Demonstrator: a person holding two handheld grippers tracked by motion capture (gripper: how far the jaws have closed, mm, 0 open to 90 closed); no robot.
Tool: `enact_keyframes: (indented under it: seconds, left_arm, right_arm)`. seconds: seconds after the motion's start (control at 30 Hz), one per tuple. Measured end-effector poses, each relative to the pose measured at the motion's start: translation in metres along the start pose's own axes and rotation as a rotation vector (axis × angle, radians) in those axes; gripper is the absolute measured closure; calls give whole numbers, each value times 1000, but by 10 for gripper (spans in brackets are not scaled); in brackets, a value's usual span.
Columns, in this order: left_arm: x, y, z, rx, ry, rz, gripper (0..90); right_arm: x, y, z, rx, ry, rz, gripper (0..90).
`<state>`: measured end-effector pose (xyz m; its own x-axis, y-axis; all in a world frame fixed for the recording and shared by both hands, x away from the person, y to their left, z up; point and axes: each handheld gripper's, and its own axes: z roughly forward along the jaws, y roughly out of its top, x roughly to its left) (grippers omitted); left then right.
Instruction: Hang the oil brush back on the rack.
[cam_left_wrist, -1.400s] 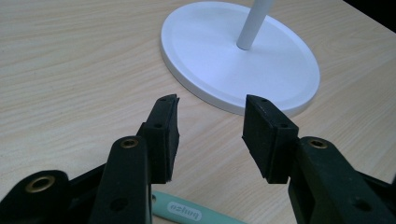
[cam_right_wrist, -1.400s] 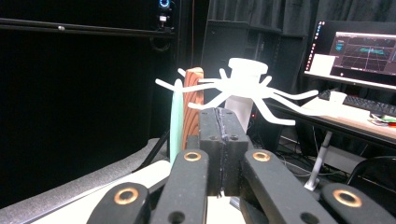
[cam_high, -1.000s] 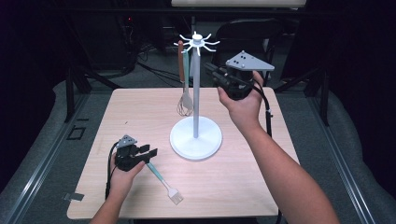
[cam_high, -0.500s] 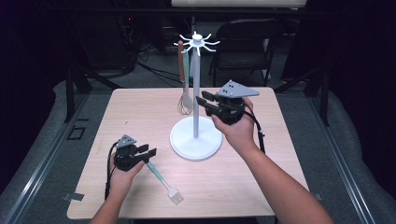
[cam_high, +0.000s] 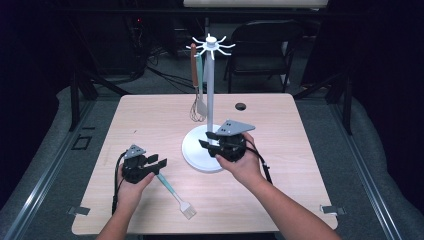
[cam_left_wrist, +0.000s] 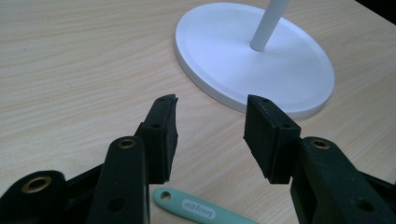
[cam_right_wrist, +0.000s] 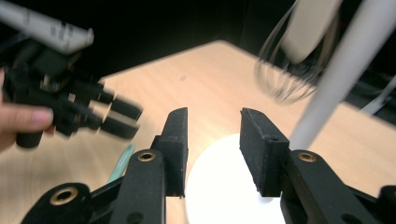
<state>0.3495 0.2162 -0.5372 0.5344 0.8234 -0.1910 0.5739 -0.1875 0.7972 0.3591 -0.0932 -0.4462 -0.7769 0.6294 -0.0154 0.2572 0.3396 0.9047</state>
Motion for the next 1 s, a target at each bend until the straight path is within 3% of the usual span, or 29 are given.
enact_keyframes:
  seconds: [0.2,0.63,0.8,1.0]
  left_arm:
    - [-1,0,0,-3,1,1,538]
    - [-3,0,2,5,2,5,538]
    - [-3,0,2,9,8,9,539]
    - [-4,0,2,10,7,9,539]
  right_arm:
    - [13,-29,17,86,44,8,628]
    - [40,-75,46,193,111,20,661]
    - [57,-89,60,230,151,34,684]
    - [79,-97,75,258,196,10,716]
